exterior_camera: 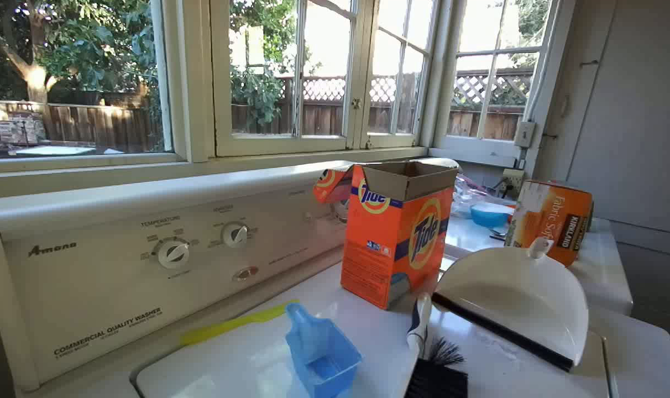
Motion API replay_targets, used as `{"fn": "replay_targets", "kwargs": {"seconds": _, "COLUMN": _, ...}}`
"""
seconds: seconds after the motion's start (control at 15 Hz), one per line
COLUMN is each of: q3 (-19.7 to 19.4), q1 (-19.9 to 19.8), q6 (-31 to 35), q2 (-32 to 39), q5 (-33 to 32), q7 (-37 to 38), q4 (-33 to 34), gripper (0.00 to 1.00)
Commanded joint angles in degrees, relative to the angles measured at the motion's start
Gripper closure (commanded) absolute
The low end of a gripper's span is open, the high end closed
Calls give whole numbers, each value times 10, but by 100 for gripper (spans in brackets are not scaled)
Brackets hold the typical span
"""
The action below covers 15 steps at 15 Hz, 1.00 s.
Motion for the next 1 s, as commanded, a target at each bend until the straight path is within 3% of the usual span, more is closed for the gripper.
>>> {"fn": "replay_targets", "kwargs": {"seconds": 0.0, "q3": 7, "q1": -8, "q6": -1, "q2": 1, "q5": 3, "q7": -3, "q4": 1, "gripper": 0}}
{"fn": "replay_targets", "kwargs": {"seconds": 0.47, "q3": 13, "q1": -7, "q6": 1, "q2": -3, "q5": -3, "q7": -1, "q4": 0, "gripper": 0}}
{"fn": "replay_targets", "kwargs": {"seconds": 0.93, "q3": 83, "q1": 55, "q6": 77, "q2": -39, "q5": -8, "q7": -47, "q4": -1, "gripper": 0}}
